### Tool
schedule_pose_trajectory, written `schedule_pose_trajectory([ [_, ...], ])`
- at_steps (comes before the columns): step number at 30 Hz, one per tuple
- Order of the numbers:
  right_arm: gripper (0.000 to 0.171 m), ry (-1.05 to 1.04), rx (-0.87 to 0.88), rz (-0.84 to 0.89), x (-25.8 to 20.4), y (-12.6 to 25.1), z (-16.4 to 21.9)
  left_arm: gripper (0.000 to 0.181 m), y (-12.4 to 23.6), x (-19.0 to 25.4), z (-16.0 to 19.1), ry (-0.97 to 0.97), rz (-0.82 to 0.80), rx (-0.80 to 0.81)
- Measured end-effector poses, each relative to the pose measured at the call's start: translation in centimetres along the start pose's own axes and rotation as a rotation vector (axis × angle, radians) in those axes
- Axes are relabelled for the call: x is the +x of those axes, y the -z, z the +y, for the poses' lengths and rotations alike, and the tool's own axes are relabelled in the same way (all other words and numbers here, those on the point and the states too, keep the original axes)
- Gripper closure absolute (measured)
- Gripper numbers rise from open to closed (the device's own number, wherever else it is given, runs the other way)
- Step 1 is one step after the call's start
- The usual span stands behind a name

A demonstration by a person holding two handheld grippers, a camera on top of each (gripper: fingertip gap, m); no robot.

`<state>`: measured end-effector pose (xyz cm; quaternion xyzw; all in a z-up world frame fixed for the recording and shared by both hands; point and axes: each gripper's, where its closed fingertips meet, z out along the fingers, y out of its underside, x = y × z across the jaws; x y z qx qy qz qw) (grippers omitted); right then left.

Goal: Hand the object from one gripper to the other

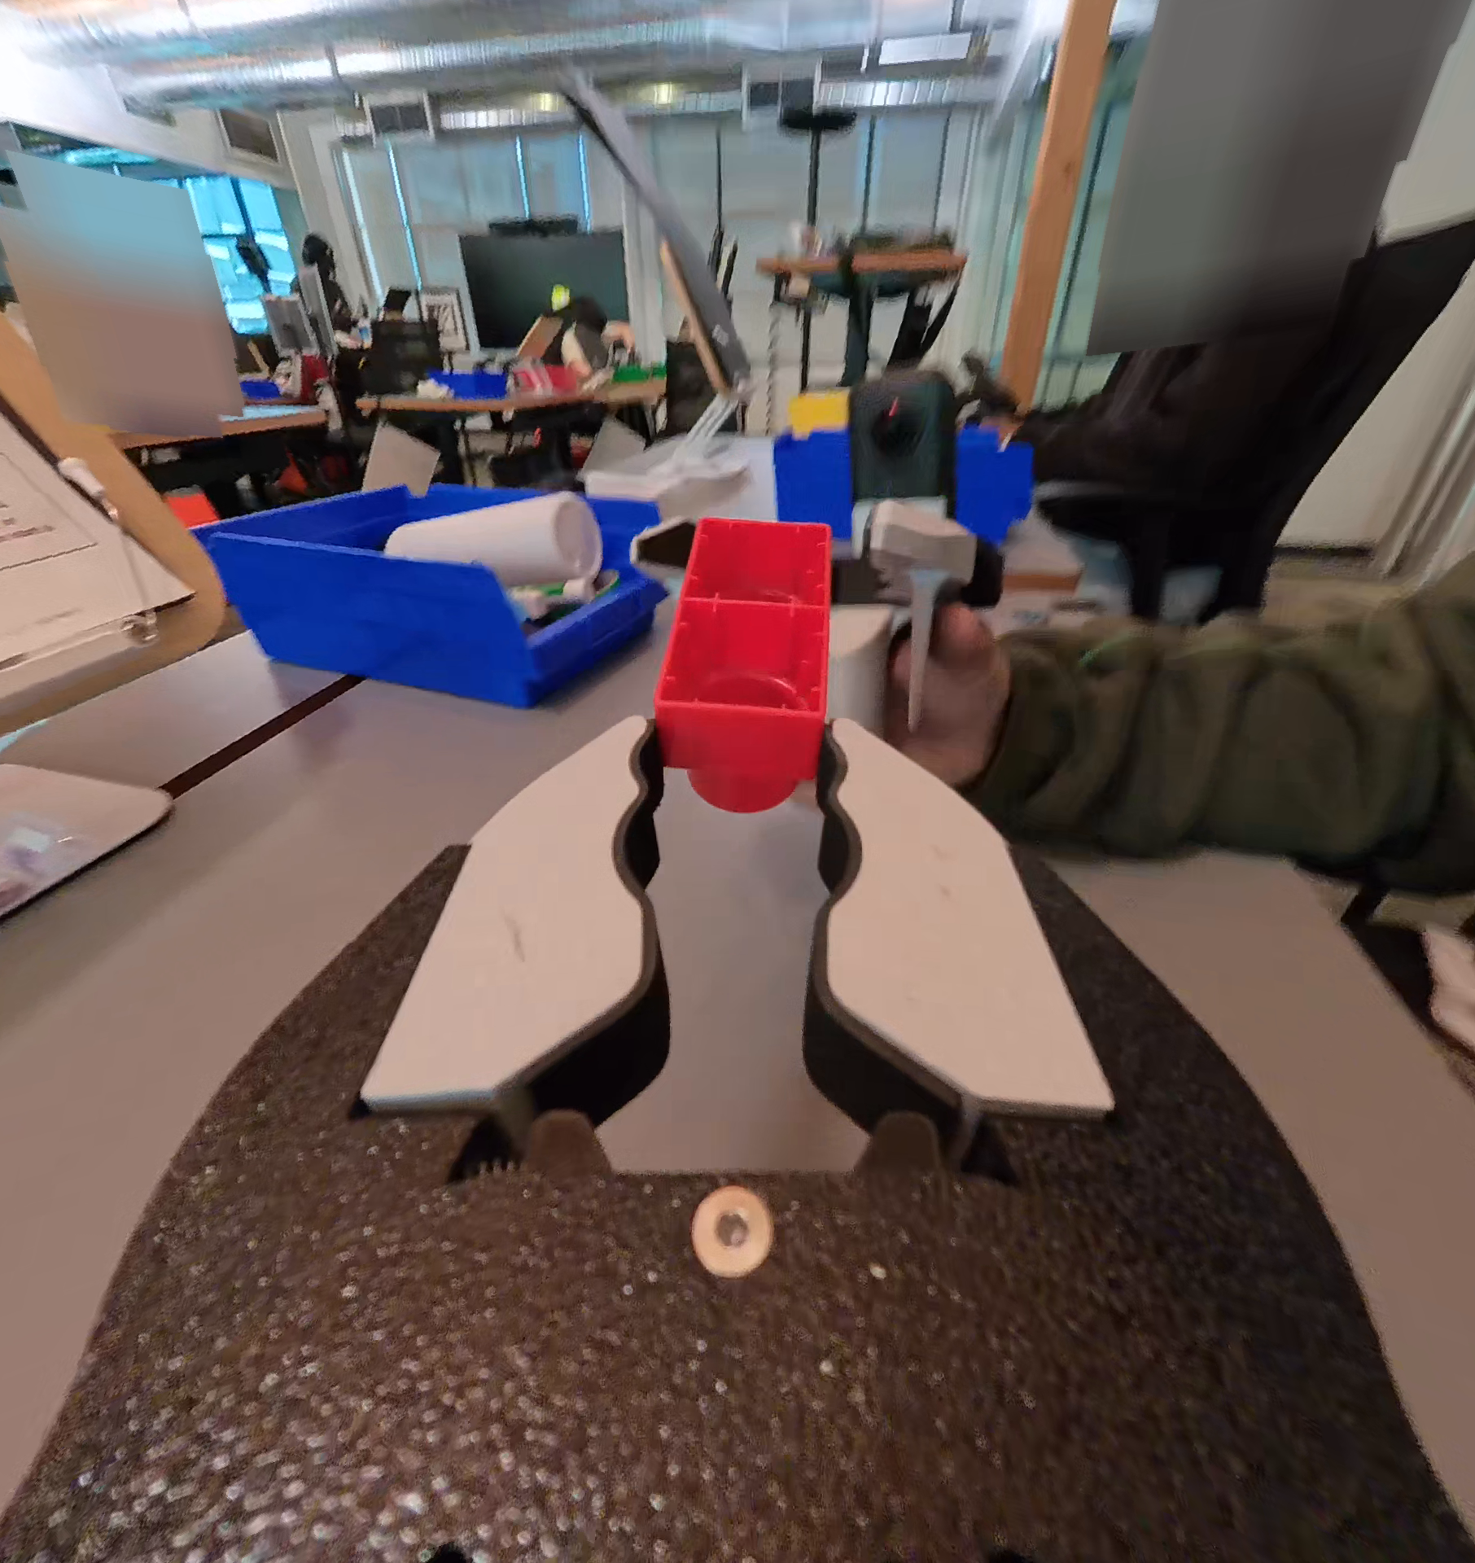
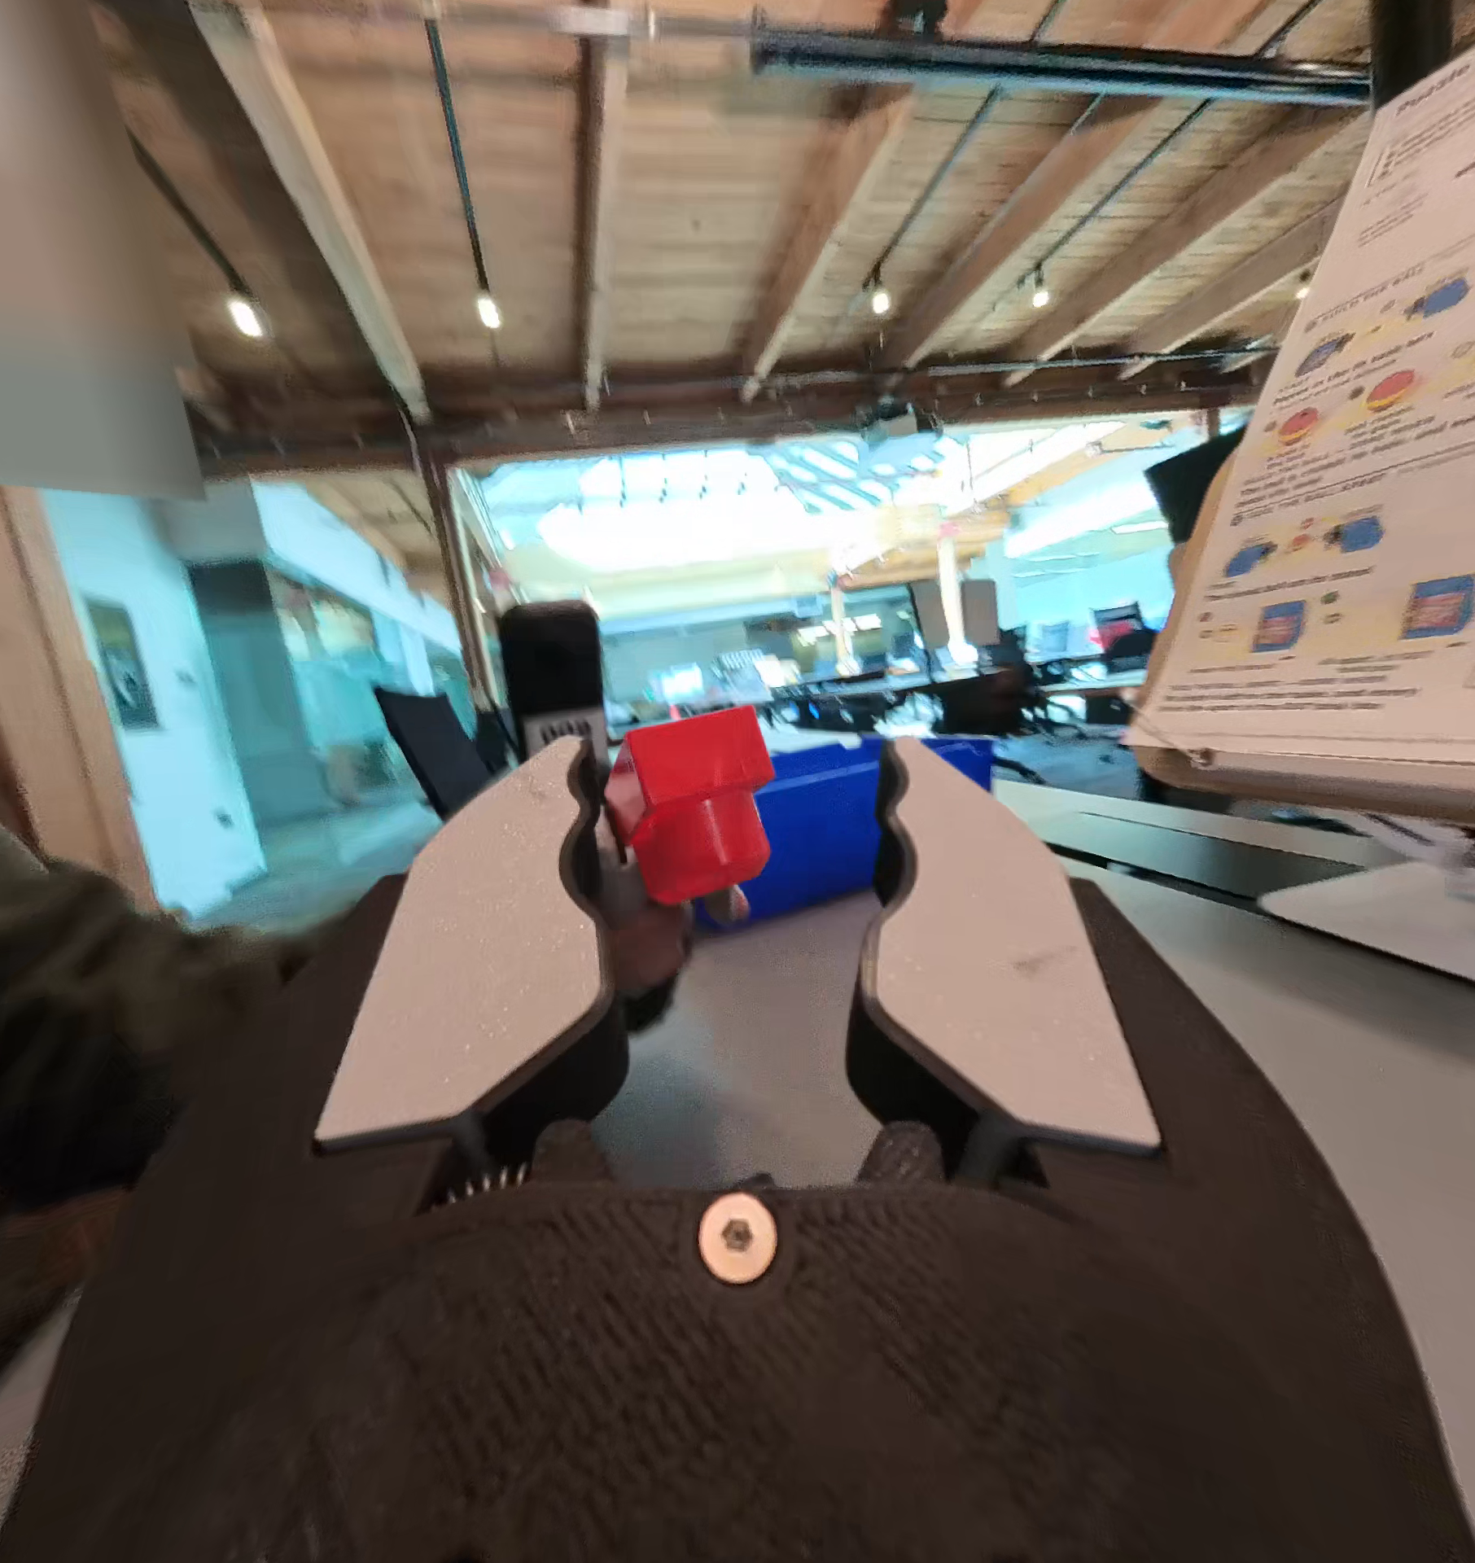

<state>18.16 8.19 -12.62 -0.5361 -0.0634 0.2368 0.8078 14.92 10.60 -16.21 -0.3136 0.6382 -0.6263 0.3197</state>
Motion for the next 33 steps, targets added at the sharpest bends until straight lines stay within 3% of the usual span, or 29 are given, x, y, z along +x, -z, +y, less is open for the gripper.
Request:
schedule_pose_trajectory([
  [4,0.105,0.223,-0.234,-0.021,-0.3,0.2,2.2,0.147,0.8,-0.3,2.2,-0.11,0.001,-0.194],
  [8,0.105,0.302,-0.335,-0.079,-1.4,-0.1,4.7,0.147,0.7,0.7,3.0,-0.136,0.054,-0.25],
  [11,0.132,0.311,-0.39,-0.129,-2.1,-0.1,6.1,0.147,0.5,1.2,3.4,-0.166,0.074,-0.289],
  [13,0.133,0.301,-0.393,-0.134,-2.1,-0.2,6.1,0.147,0.6,1.1,3.0,-0.171,0.068,-0.272],
  [18,0.133,0.125,-0.219,-0.123,-2.1,-0.7,3.4,0.145,0.0,1.1,0.1,-0.052,0.061,-0.004],
  [20,0.133,0.032,-0.112,-0.117,-1.9,-0.7,2.0,0.131,-0.5,1.0,0.1,0.037,0.064,0.045],
  [23,0.133,-0.082,0.005,-0.101,-1.4,-0.6,0.7,0.124,-1.3,1.6,-0.1,0.118,0.099,0.089],
  [28,0.134,-0.257,0.106,-0.104,-1.1,-0.7,0.3,0.139,-2.6,1.6,-0.7,0.196,0.046,0.17],
  [33,0.134,-0.231,0.095,-0.099,-1.4,-0.9,0.6,0.153,-3.0,1.9,-0.7,0.23,0.05,0.183],
])
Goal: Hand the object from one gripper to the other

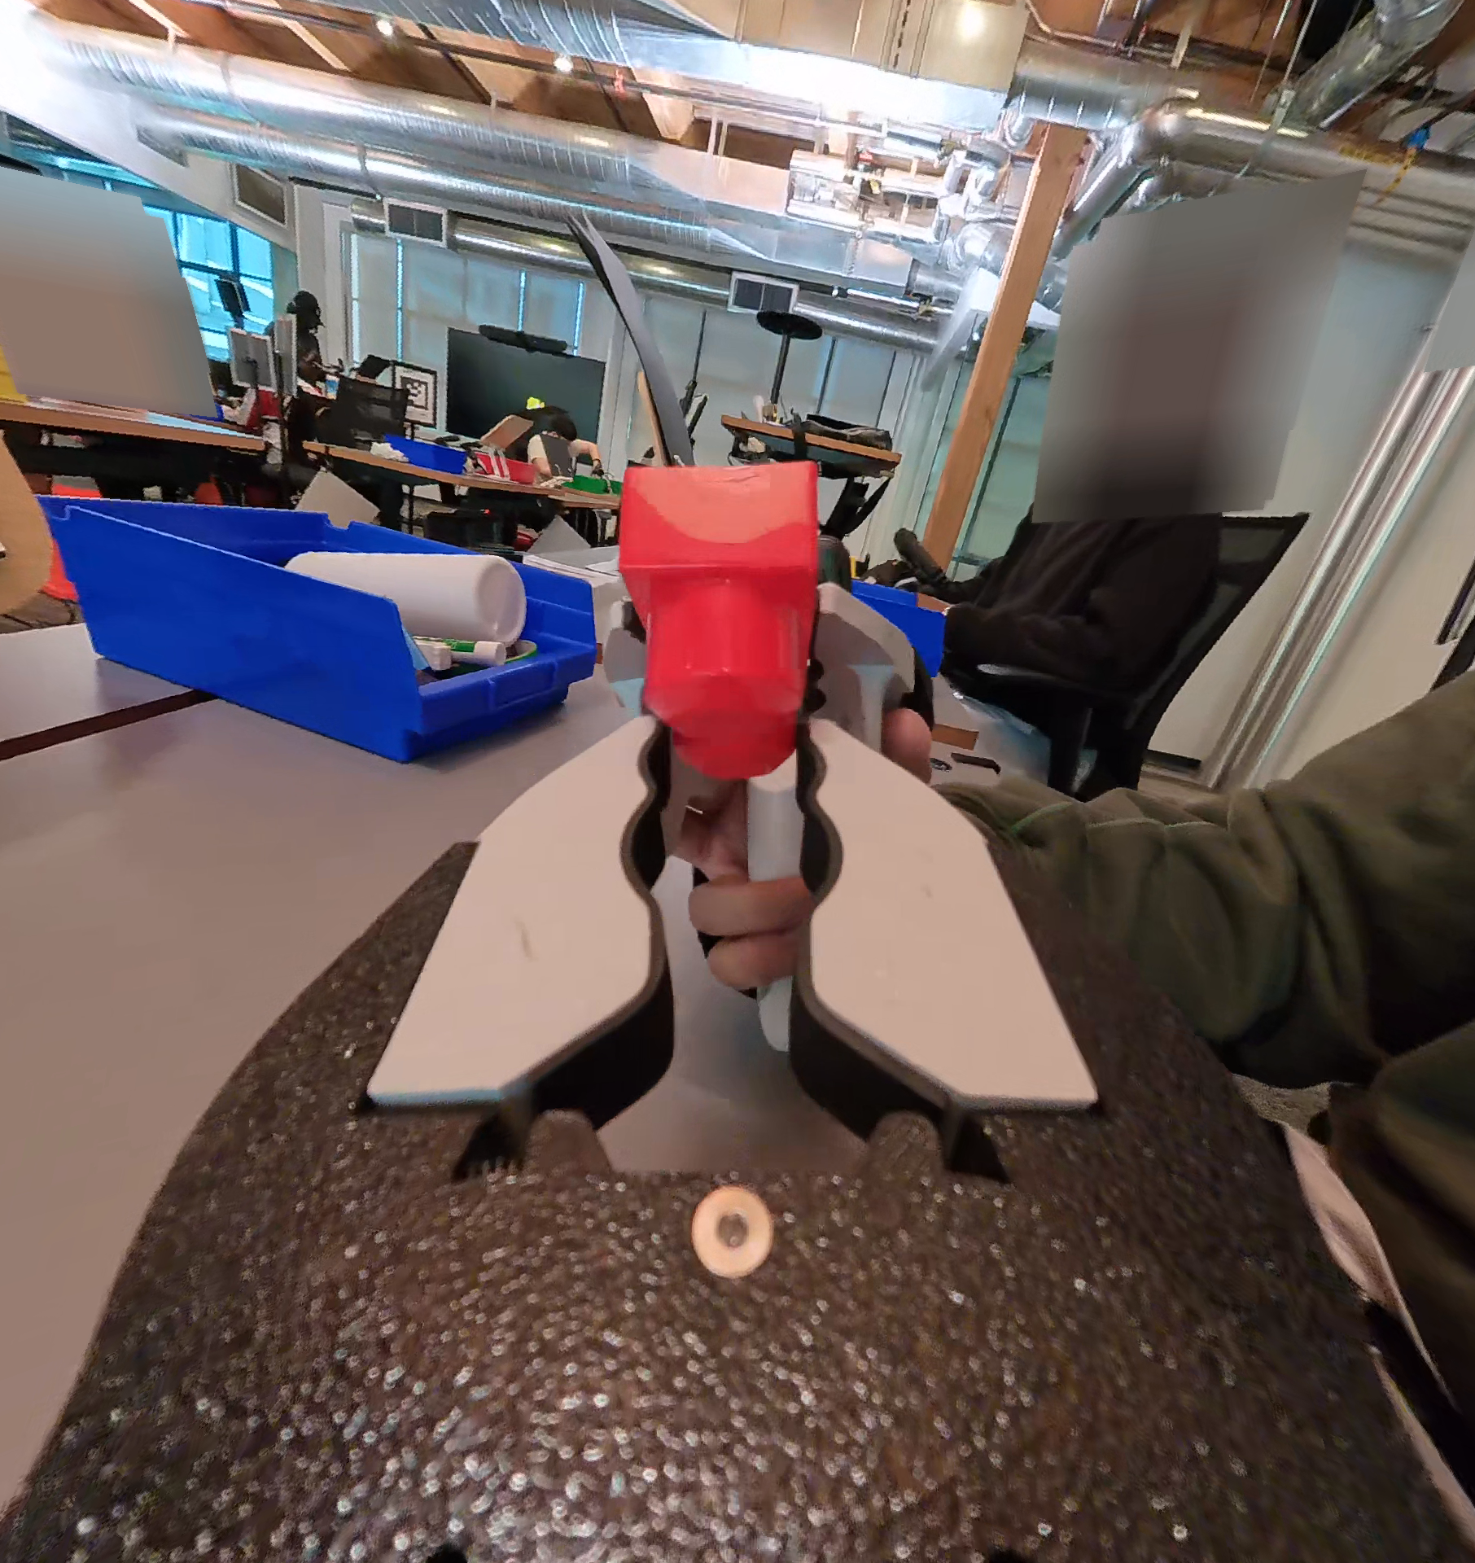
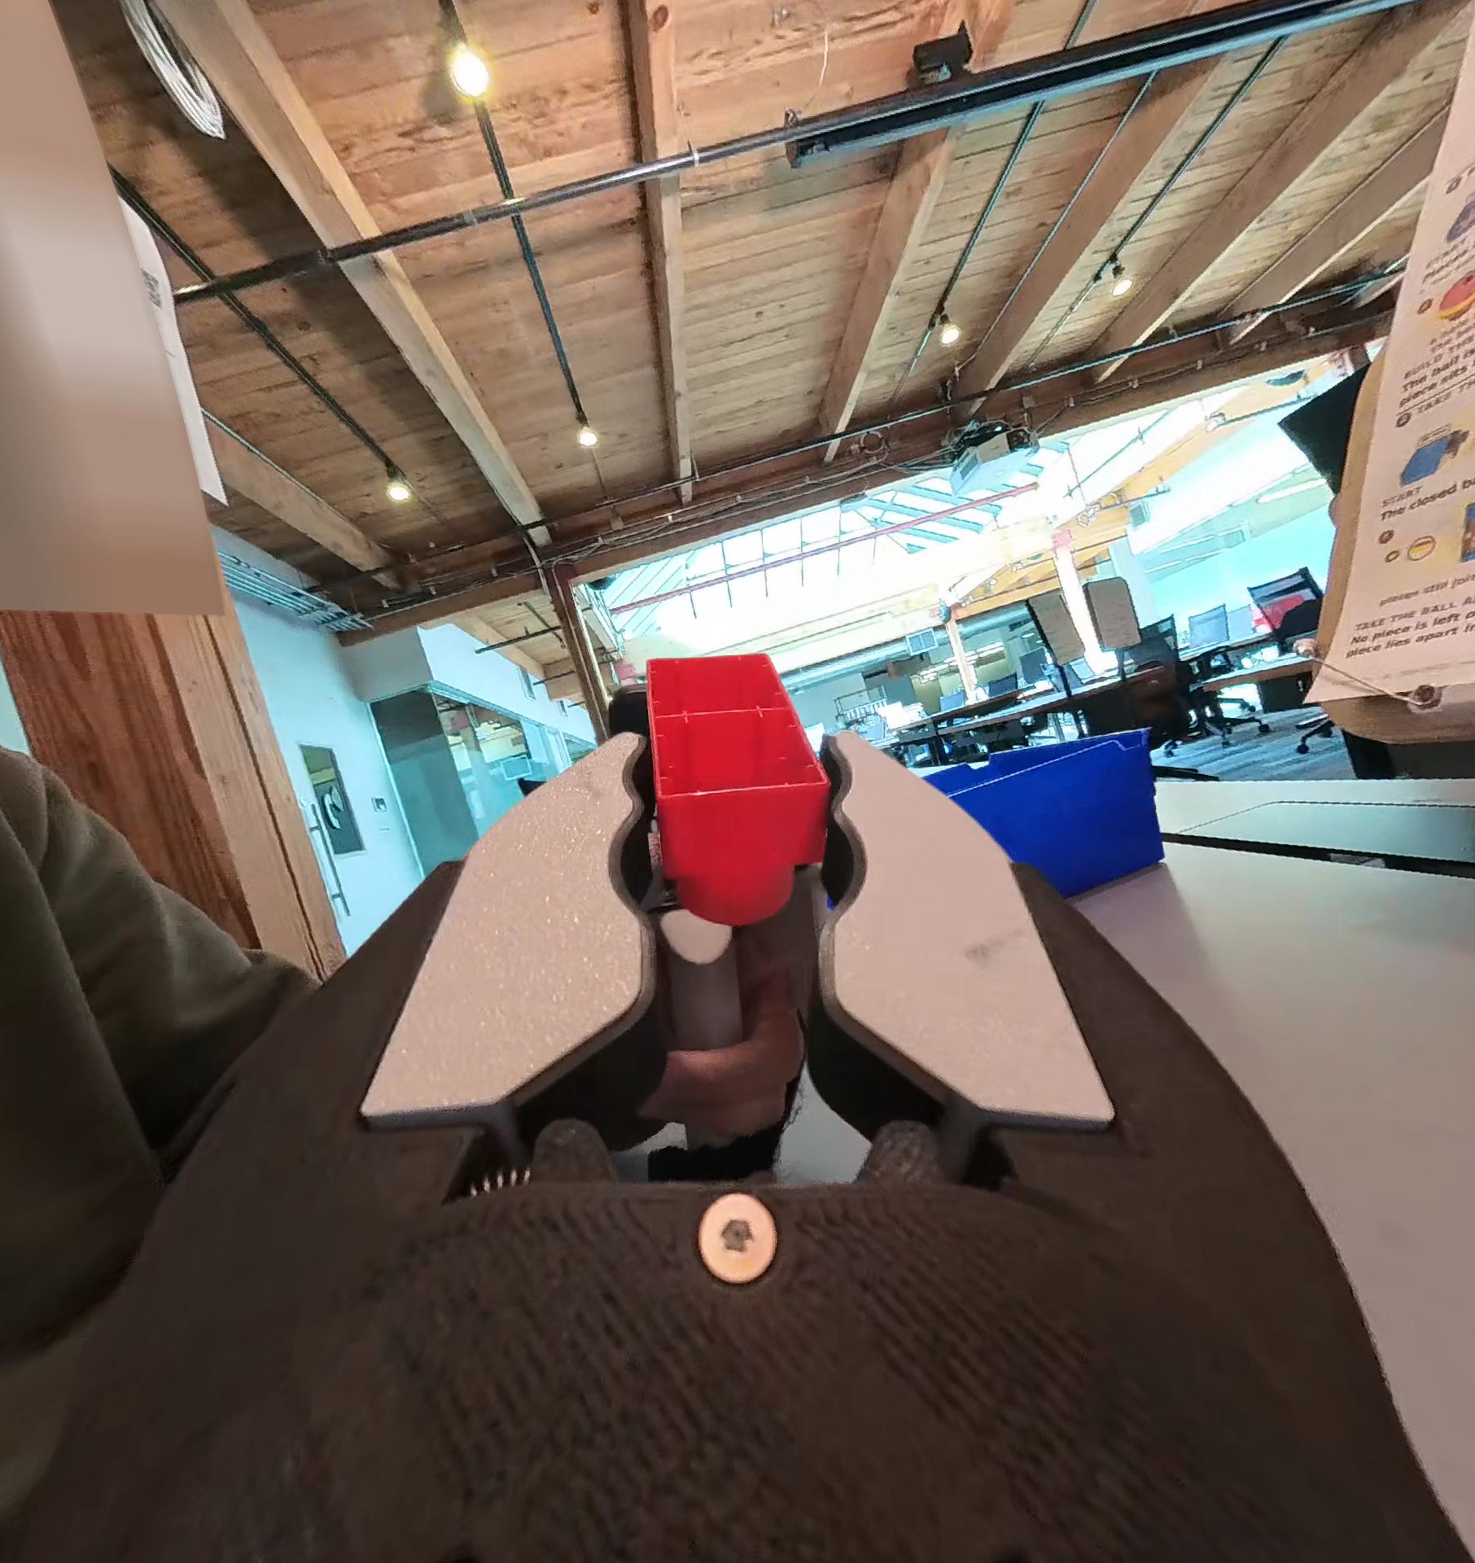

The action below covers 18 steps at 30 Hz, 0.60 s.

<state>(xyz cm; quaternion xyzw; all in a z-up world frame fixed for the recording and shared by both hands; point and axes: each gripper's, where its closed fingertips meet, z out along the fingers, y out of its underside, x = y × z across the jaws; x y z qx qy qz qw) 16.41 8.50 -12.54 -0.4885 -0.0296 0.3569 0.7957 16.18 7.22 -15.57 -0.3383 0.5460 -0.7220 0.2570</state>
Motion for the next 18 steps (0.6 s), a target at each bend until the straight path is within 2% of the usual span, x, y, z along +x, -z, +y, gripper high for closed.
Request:
schedule_pose_trajectory([
  [4,0.134,0.008,-0.006,0.016,0.3,0.0,0.2,0.147,-0.4,0.1,0.3,0.045,-0.003,-0.006],
  [6,0.134,0.013,-0.011,0.012,0.2,0.0,0.3,0.153,-0.5,-0.1,0.4,0.029,-0.027,-0.019],
  [12,0.131,0.003,-0.068,0.039,0.8,0.2,0.8,0.153,0.0,-1.0,1.0,-0.014,-0.081,-0.132],
  [14,0.108,0.103,-0.138,0.099,1.5,0.5,0.9,0.154,0.7,-1.7,1.7,-0.068,-0.111,-0.246],
  [15,0.103,0.187,-0.206,0.118,1.8,0.7,1.2,0.154,1.2,-1.9,2.3,-0.11,-0.12,-0.324],
  [18,0.101,0.401,-0.379,0.115,1.9,1.3,2.5,0.154,2.8,-2.0,4.6,-0.199,-0.095,-0.575],
])
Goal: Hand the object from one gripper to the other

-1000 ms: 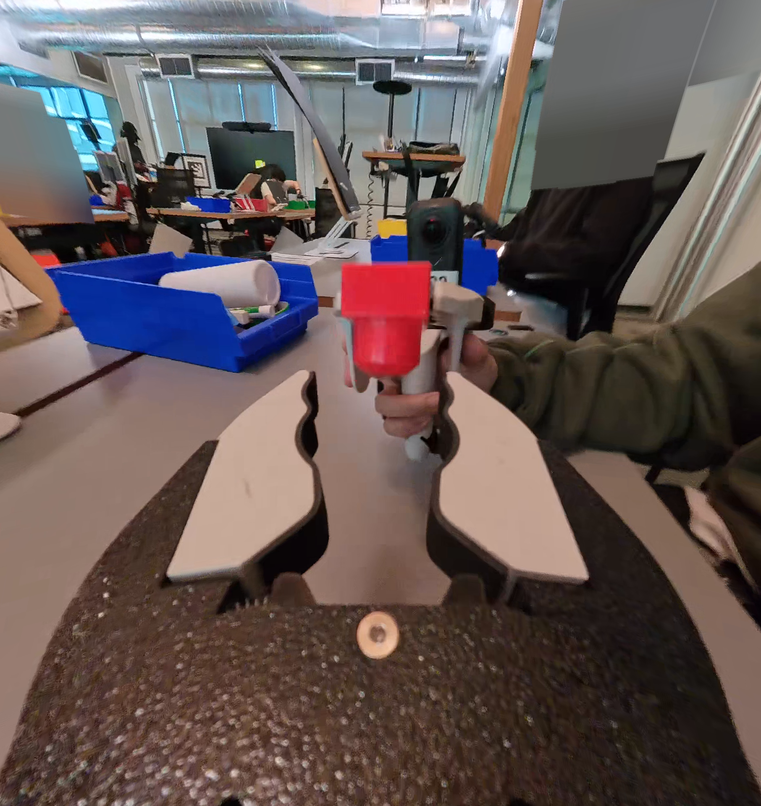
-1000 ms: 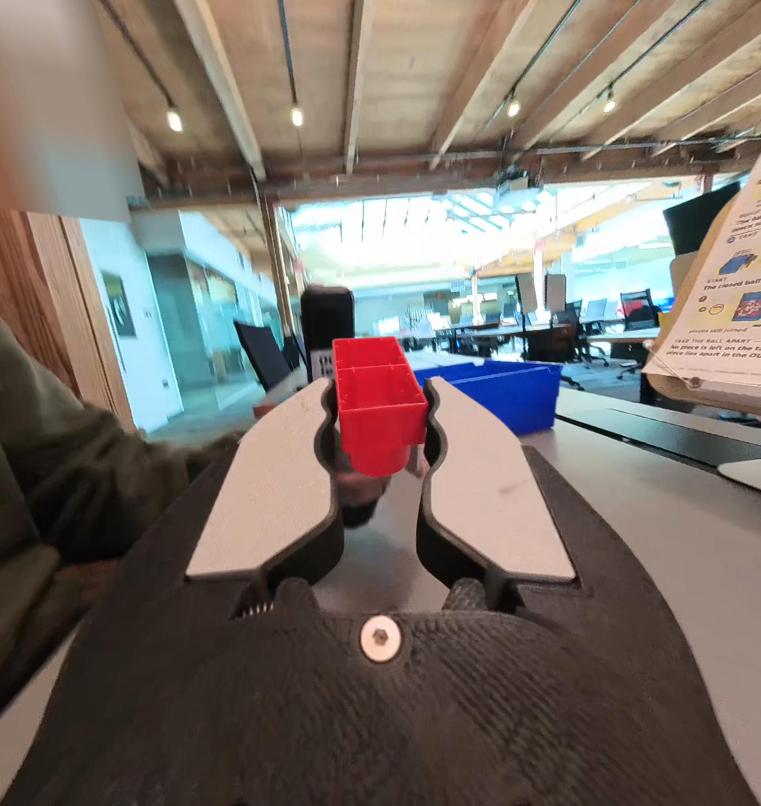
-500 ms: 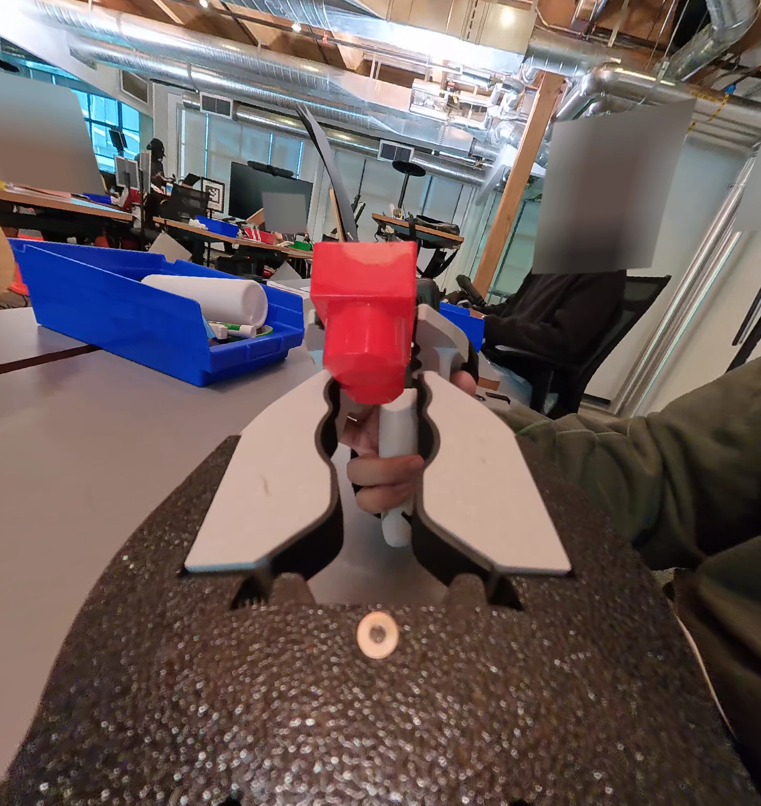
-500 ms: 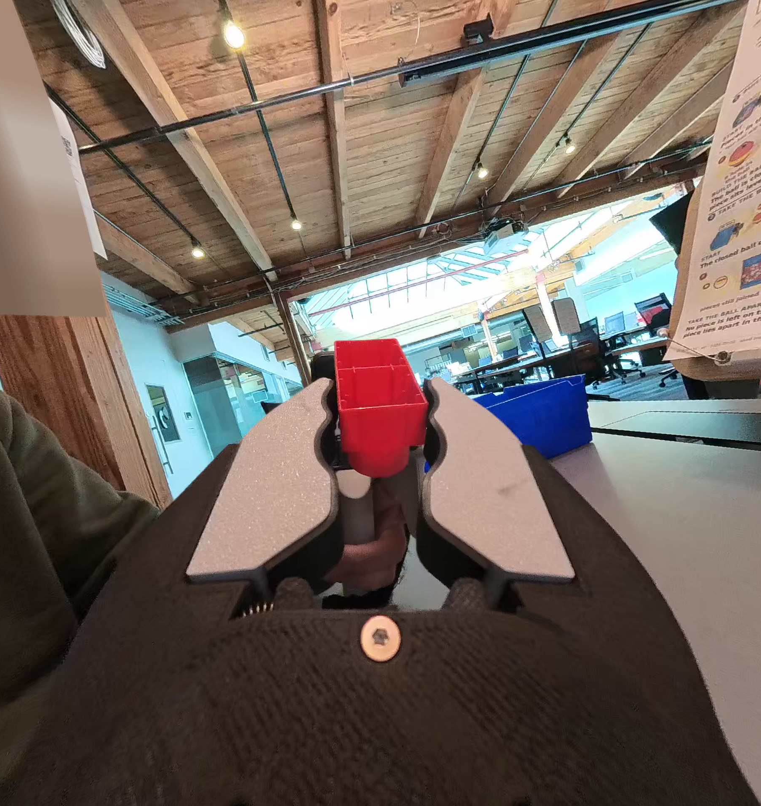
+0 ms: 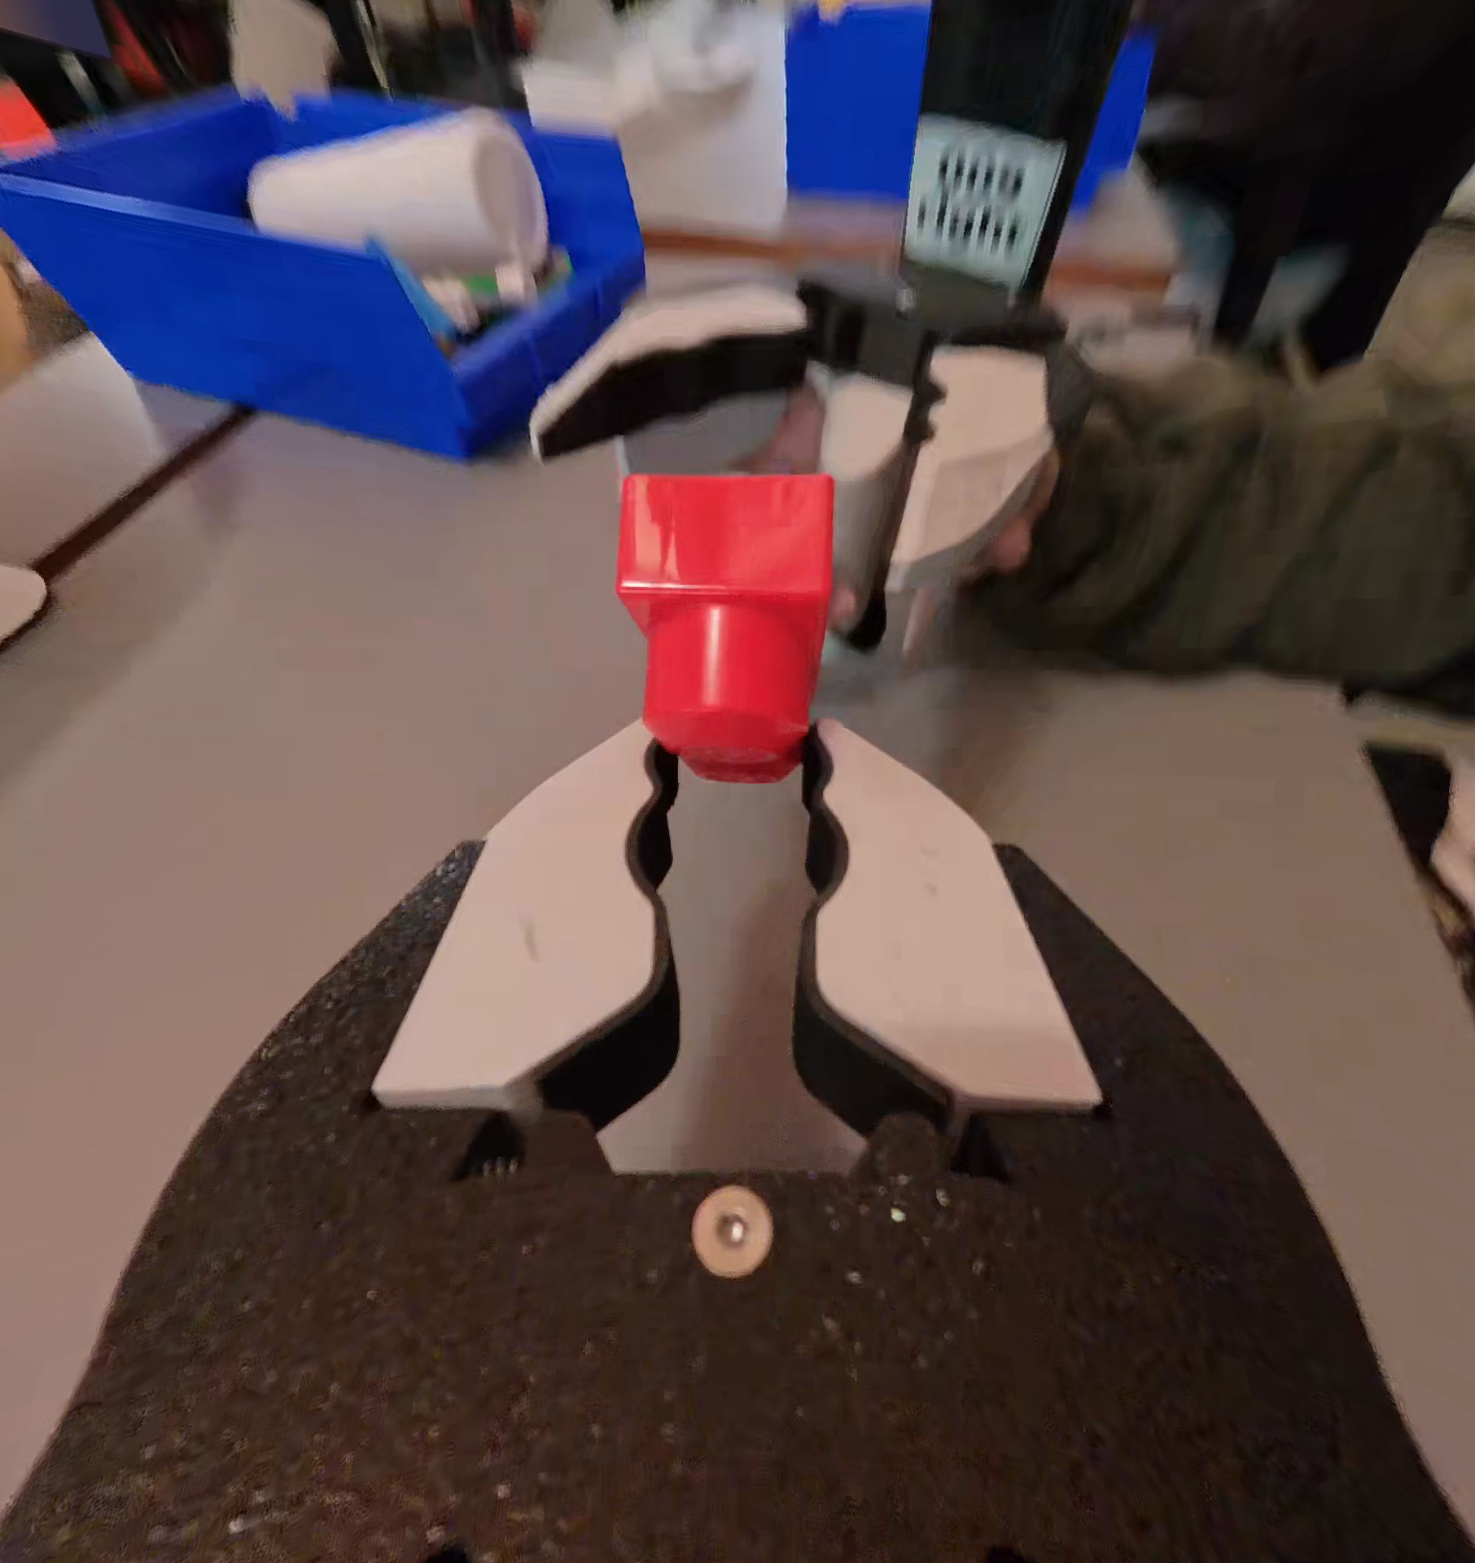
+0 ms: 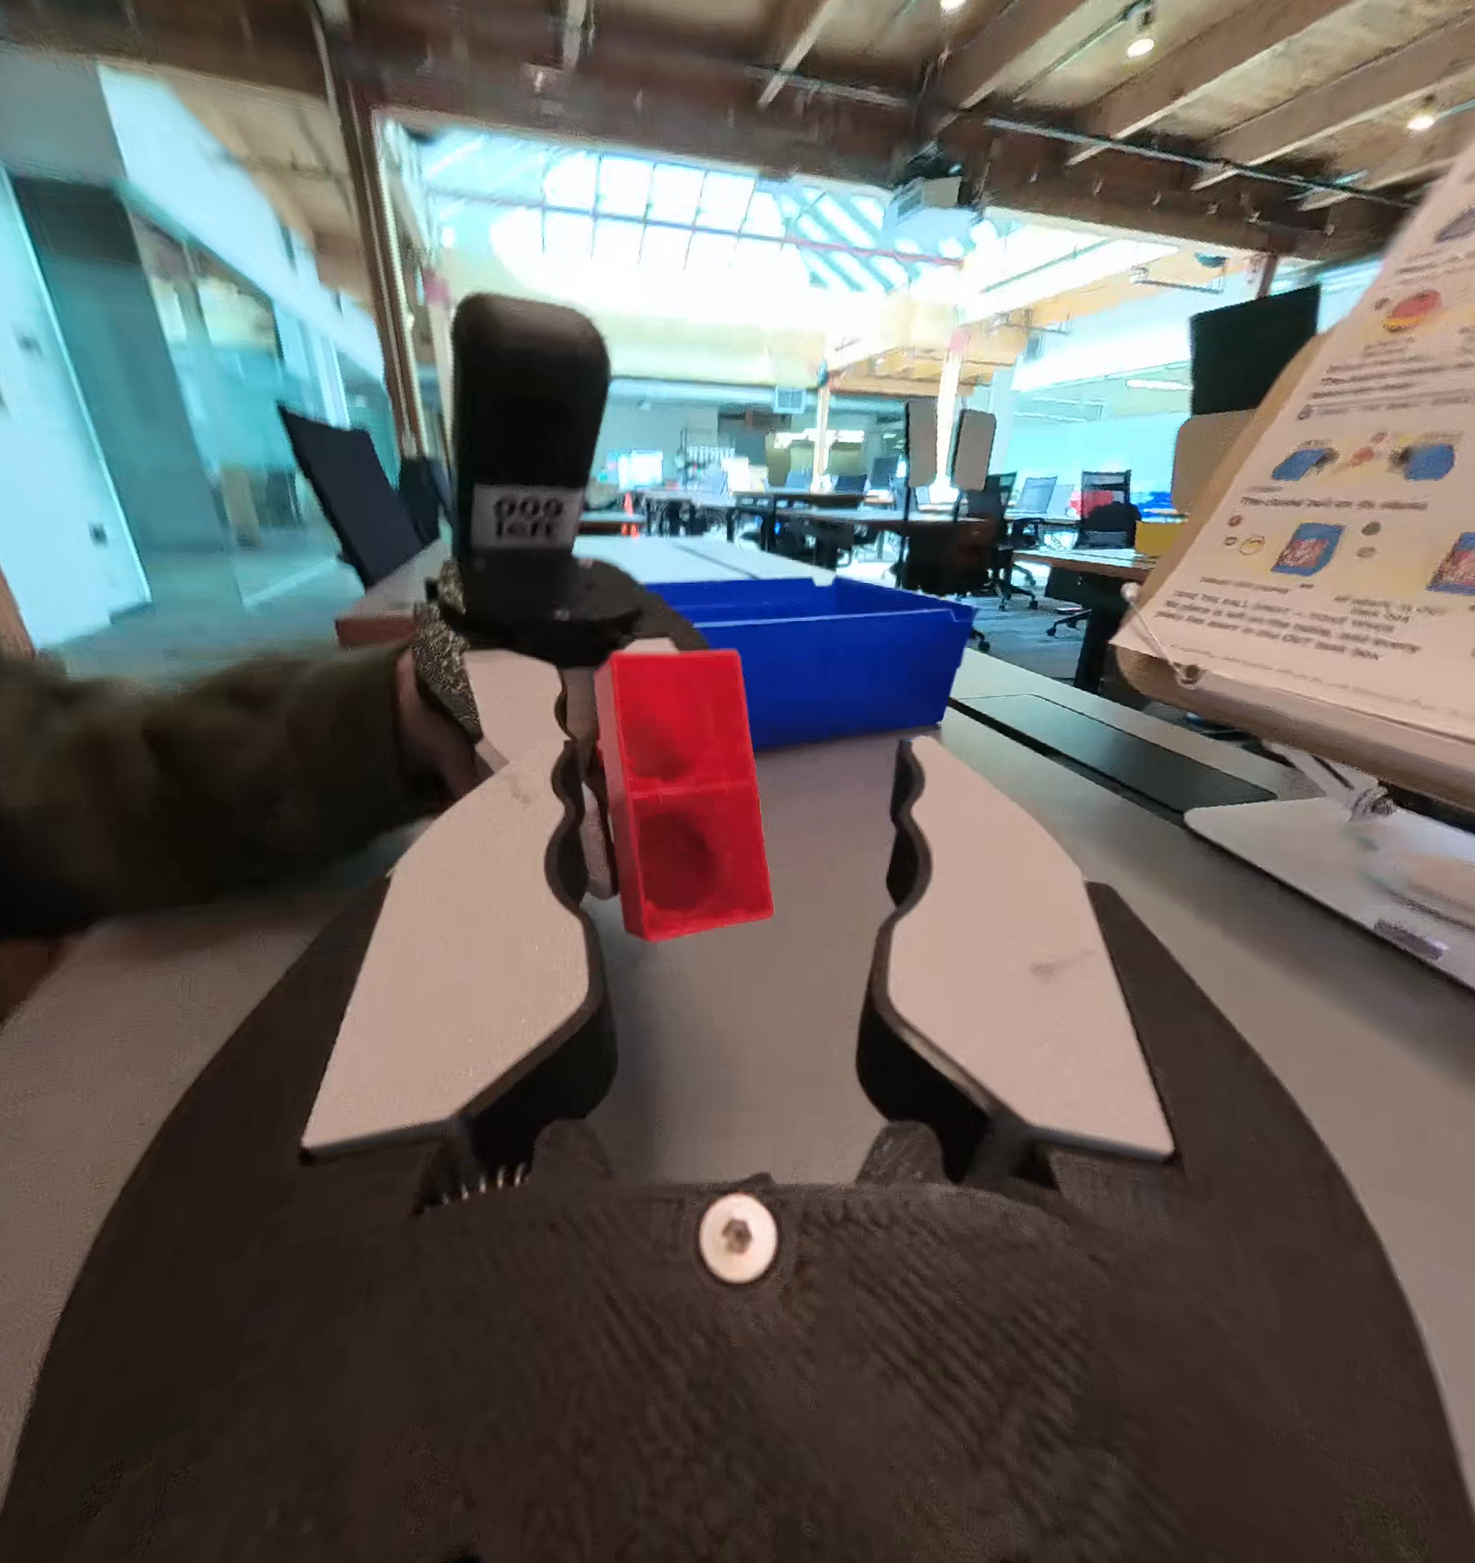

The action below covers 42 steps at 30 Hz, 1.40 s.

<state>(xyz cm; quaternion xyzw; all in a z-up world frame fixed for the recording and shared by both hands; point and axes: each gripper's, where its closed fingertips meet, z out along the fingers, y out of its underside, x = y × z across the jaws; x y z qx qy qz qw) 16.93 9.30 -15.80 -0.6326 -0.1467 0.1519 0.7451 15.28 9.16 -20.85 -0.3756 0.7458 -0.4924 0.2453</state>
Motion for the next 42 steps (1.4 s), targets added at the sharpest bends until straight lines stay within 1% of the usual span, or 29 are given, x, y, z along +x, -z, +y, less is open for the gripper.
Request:
schedule_pose_trajectory([
  [1,0.103,0.025,-0.012,-0.027,-0.5,-0.1,0.2,0.154,0.1,0.1,0.8,-0.026,0.007,-0.06],
  [3,0.112,0.04,-0.028,-0.097,-1.8,-0.4,0.6,0.154,0.1,1.0,1.8,-0.058,0.057,-0.132],
  [5,0.113,0.081,-0.053,-0.157,-3.0,-0.7,1.3,0.154,0.1,1.9,2.3,-0.085,0.108,-0.161],
  [7,0.122,0.109,-0.104,-0.228,-4.2,-0.8,2.3,0.154,0.0,2.6,2.4,-0.103,0.148,-0.173],
  [8,0.129,0.119,-0.143,-0.243,-4.5,-0.9,3.0,0.154,0.0,2.6,2.5,-0.106,0.146,-0.177],
  [10,0.133,0.128,-0.189,-0.228,-4.3,-1.1,3.7,0.154,0.0,2.0,2.8,-0.131,0.11,-0.193],
  [11,0.133,0.118,-0.193,-0.222,-4.2,-1.2,3.6,0.154,0.0,1.8,2.6,-0.136,0.103,-0.173],
  [13,0.134,0.071,-0.114,-0.2,-3.7,-1.1,2.3,0.154,0.2,1.6,1.0,-0.141,0.089,-0.056],
  [15,0.134,-0.023,0.051,-0.16,-2.6,-0.5,-0.2,0.152,0.8,1.3,-1.6,-0.132,0.049,0.135],
  [16,0.134,-0.088,0.145,-0.167,-2.3,0.0,-1.5,0.145,1.0,1.2,-2.6,-0.112,0.039,0.212],
  [18,0.134,-0.209,0.29,-0.168,-1.5,0.9,-3.3,0.133,0.9,1.4,-3.3,-0.065,0.049,0.257],
  [20,0.134,-0.27,0.378,-0.149,-0.8,1.3,-4.1,0.124,0.1,1.5,-3.4,-0.017,0.048,0.26],
  [23,0.134,-0.327,0.406,-0.17,-1.1,1.1,-4.1,0.127,-0.9,2.1,-4.1,0.083,0.086,0.332],
  [25,0.134,-0.323,0.397,-0.193,-1.7,0.8,-4.0,0.145,-0.8,2.9,-5.0,0.152,0.16,0.409],
  [27,0.134,-0.307,0.399,-0.192,-1.9,0.7,-4.1,0.146,-0.8,2.9,-5.4,0.199,0.176,0.445],
  [30,0.134,-0.308,0.381,-0.186,-1.6,0.7,-3.8,0.147,-1.0,2.7,-5.2,0.204,0.16,0.423],
  [32,0.133,-0.312,0.356,-0.17,-1.3,0.7,-3.4,0.147,-0.9,2.0,-4.8,0.192,0.12,0.385],
  [34,0.132,-0.301,0.294,-0.111,-0.4,0.6,-2.7,0.147,-0.6,0.6,-3.9,0.11,0.021,0.309],
  [35,0.124,-0.274,0.274,-0.075,0.1,0.8,-2.6,0.147,-0.4,-0.2,-2.9,0.046,-0.042,0.24],
  [36,0.111,-0.232,0.248,-0.039,0.5,0.8,-2.6,0.147,-0.1,-1.0,-2.0,-0.025,-0.098,0.162],
  [37,0.104,-0.163,0.196,-0.011,0.6,0.8,-2.2,0.147,0.2,-1.5,-1.3,-0.089,-0.133,0.103],
  [40,0.097,0.105,-0.058,0.029,0.5,0.3,0.8,0.147,0.7,-1.4,0.1,-0.186,-0.12,-0.011],
  [42,0.104,0.19,-0.116,-0.004,-0.4,0.0,1.9,0.147,0.7,-1.3,1.3,-0.235,-0.109,-0.1],
])
